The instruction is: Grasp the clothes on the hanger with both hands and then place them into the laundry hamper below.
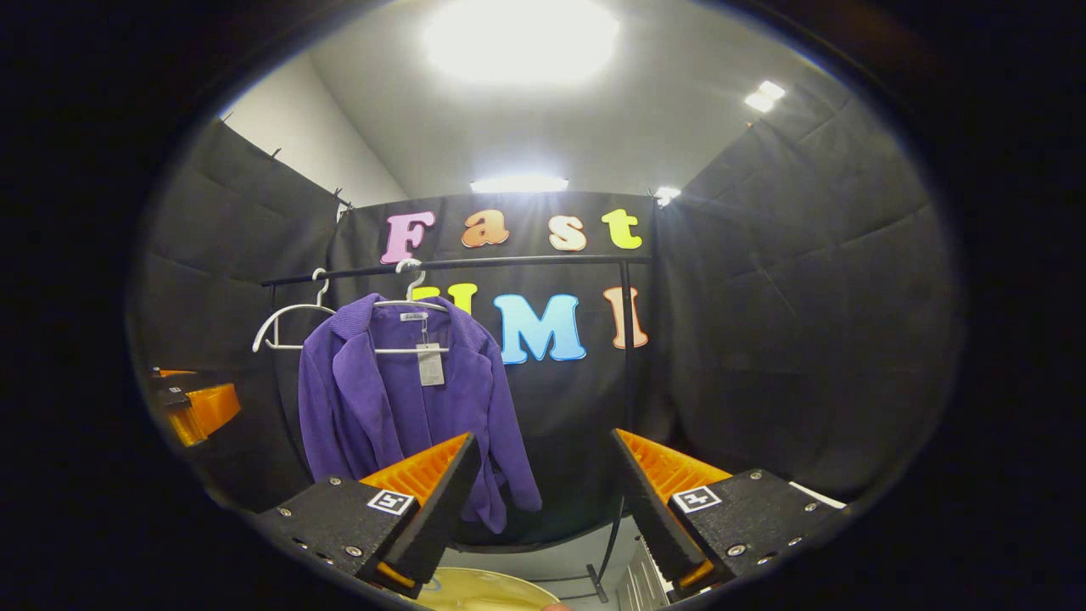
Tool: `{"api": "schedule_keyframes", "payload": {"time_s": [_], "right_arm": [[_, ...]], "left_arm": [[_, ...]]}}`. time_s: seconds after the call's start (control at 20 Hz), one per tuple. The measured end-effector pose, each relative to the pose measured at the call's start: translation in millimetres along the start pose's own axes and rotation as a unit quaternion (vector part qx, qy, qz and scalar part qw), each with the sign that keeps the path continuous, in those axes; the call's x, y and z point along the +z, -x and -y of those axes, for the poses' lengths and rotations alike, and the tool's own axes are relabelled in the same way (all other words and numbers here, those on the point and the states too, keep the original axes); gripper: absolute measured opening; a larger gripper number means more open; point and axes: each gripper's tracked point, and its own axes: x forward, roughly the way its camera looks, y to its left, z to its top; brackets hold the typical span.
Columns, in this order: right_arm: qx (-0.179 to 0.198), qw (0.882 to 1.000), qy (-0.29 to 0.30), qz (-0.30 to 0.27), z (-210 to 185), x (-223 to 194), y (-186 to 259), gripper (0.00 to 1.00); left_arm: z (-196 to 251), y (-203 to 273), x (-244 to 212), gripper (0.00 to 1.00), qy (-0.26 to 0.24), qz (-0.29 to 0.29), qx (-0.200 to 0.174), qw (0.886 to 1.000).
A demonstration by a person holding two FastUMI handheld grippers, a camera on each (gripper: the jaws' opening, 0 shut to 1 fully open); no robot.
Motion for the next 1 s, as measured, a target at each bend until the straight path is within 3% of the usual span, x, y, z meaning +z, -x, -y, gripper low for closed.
{"api": "schedule_keyframes", "payload": {"time_s": [0.2, 0.25, 0.3, 0.5, 1.0], "right_arm": [[0.0, 1.0, 0.001, 0.001, -0.5, -1.0, -7.9, 0.95], [0.001, 1.0, 0.002, 0.002, -0.7, 0.4, -10.8, 0.95], [0.003, 1.0, 0.003, 0.002, -1.5, 0.3, -13.7, 0.94], [0.01, 1.0, -0.002, 0.003, -3.1, 4.5, -31.7, 0.94], [0.035, 0.999, -0.007, 0.033, -11.4, 38.6, -87.6, 0.94]], "left_arm": [[0.3, -1.4, -0.2, 0.99, 0.0, -0.002, 0.0, 1.0], [0.3, -1.7, 0.8, 0.94, -0.001, -0.001, 0.001, 1.0], [0.6, -1.9, 0.0, 0.99, 0.0, 0.0, 0.002, 1.0], [2.0, -3.8, 0.9, 0.99, -0.006, 0.003, 0.003, 1.0], [0.0, -3.2, 3.1, 0.94, 0.004, 0.014, 0.022, 1.0]]}}
